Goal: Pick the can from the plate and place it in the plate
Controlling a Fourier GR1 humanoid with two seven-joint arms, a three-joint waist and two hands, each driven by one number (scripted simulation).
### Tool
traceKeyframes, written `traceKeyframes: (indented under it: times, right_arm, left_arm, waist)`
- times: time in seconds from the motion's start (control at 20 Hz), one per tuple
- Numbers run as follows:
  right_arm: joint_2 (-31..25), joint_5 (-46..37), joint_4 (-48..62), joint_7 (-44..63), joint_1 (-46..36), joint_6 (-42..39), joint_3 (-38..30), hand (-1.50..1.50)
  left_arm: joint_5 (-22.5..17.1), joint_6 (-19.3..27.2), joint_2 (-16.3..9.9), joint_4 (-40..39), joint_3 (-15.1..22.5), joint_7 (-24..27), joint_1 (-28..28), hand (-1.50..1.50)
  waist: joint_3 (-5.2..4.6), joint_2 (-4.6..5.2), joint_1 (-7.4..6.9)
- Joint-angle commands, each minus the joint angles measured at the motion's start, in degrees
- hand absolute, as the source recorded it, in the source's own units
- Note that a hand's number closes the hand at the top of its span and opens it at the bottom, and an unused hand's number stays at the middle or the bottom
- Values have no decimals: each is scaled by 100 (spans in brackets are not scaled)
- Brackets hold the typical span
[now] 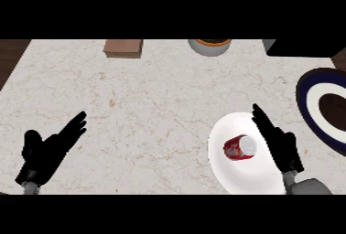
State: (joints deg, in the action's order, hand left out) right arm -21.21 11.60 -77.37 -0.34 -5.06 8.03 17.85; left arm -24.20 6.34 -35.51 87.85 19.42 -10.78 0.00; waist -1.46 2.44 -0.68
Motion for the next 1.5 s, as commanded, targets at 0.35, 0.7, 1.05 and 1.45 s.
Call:
traceKeyframes:
  times: [0.35,0.7,1.05,1.45]
  right_arm:
    - [-872,-2003,546,823,-822,2000,-106,150]
    - [1942,-3113,818,2207,-1283,5222,406,-150]
    - [1465,-5674,793,4106,-1410,4996,589,-150]
    - [1434,-6529,-295,6379,-1299,2232,621,-150]
  left_arm:
    - [520,580,103,149,-424,559,-877,0]
    - [1013,1170,853,-429,-197,645,-1461,0]
    - [1137,1159,839,-658,-348,776,-1427,0]
    - [1145,1178,882,-647,-352,815,-1199,0]
  waist:
    - [-82,-188,-100]
    - [126,-228,110]
    - [106,-315,248]
    - [92,-384,325]
